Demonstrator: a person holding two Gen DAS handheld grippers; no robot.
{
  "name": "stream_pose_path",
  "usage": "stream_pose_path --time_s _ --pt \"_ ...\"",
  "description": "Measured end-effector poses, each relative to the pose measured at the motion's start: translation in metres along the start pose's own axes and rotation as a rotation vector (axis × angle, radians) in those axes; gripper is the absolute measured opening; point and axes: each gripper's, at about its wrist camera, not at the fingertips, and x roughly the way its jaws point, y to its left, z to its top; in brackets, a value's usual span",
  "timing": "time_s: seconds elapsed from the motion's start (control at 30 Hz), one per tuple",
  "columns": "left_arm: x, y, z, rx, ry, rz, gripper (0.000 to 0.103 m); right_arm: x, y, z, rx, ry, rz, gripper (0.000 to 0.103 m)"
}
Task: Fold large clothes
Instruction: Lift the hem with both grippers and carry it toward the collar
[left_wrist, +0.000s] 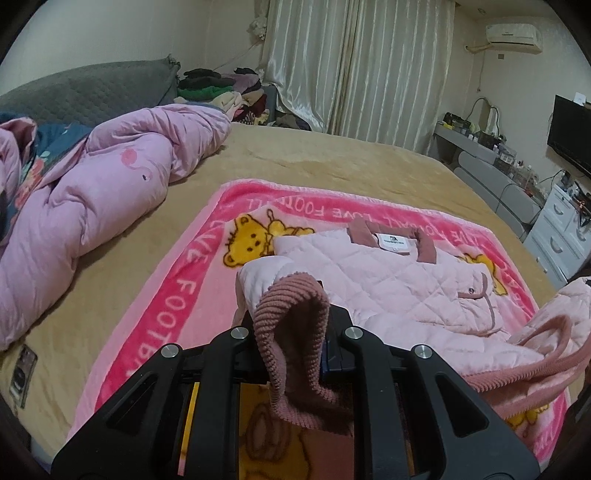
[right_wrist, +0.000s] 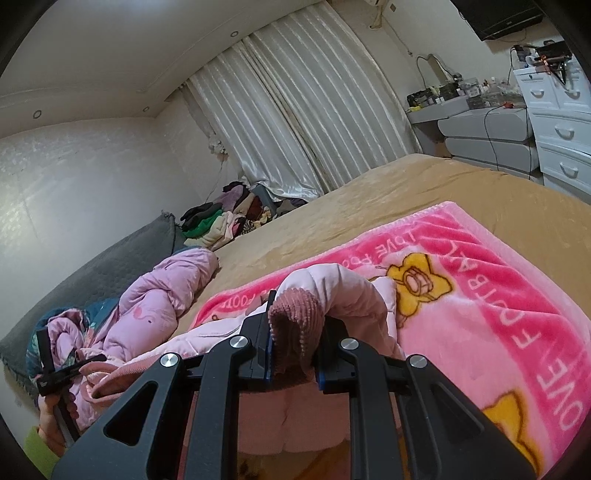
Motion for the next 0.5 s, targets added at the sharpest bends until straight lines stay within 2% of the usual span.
stream_pose_path --time_s 0.5 --pt "0.038 0.000 0.015 0.016 -0.006 0.027 0.011 0.051 -0.010 0.017 -0.014 0.005 -0.057 0.015"
